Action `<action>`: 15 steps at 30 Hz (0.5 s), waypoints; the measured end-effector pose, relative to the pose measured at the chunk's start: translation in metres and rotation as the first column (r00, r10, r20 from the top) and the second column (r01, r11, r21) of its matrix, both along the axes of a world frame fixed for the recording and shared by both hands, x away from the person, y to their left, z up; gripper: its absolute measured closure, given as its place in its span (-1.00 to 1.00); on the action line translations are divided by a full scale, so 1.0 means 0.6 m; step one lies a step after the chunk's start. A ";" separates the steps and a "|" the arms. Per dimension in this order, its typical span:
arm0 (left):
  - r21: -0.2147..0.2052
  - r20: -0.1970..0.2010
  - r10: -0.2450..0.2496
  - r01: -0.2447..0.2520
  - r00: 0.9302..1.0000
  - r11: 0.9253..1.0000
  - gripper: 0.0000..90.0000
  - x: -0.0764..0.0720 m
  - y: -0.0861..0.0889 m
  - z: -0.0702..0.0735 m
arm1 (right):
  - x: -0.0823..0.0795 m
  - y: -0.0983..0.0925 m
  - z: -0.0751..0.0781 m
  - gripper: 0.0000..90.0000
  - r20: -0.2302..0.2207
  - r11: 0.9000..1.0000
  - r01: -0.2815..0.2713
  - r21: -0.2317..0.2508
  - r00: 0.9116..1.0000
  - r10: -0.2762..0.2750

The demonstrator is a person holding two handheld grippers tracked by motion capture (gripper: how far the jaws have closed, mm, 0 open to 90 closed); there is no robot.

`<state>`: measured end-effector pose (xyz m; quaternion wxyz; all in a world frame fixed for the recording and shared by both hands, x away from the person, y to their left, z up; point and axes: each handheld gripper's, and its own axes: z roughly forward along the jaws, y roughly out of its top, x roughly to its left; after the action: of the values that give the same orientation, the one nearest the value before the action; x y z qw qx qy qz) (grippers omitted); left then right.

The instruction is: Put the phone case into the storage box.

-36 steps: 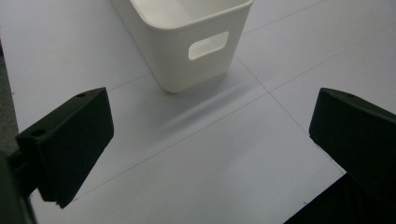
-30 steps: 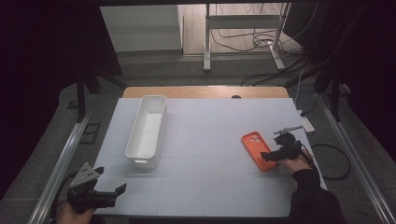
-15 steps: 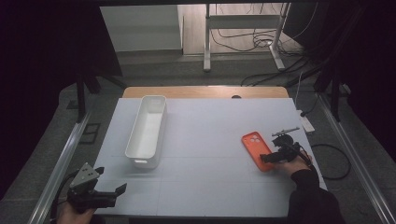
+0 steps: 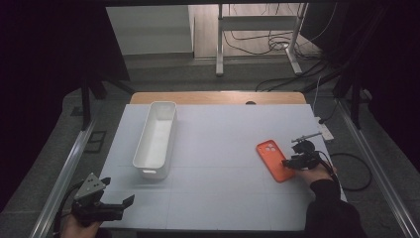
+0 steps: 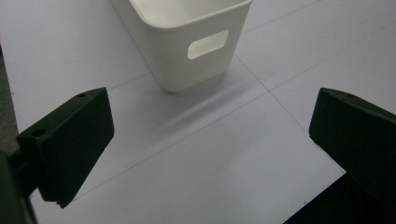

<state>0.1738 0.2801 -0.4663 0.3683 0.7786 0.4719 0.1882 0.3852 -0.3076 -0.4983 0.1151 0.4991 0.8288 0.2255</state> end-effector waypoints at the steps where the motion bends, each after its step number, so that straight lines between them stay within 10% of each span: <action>1: 0.000 0.000 0.000 0.000 1.000 1.000 -0.98 0.000 0.000 0.000 | 0.001 -0.002 0.001 0.43 -0.012 1.000 0.000 0.013 1.000 0.001; 7: 0.003 0.000 0.000 0.000 1.000 1.000 -0.98 0.000 -0.001 0.000 | 0.006 -0.009 0.002 0.81 -0.052 0.997 -0.002 0.072 0.999 0.006; 15: 0.003 0.000 -0.002 0.002 1.000 1.000 -0.98 0.000 -0.001 0.000 | 0.008 -0.004 0.005 0.98 -0.053 1.000 -0.003 0.028 0.999 0.004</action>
<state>0.1740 0.2794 -0.4664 0.3672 0.7796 0.4710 0.1886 0.3899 -0.3098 -0.4950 0.0857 0.5050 0.8291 0.2240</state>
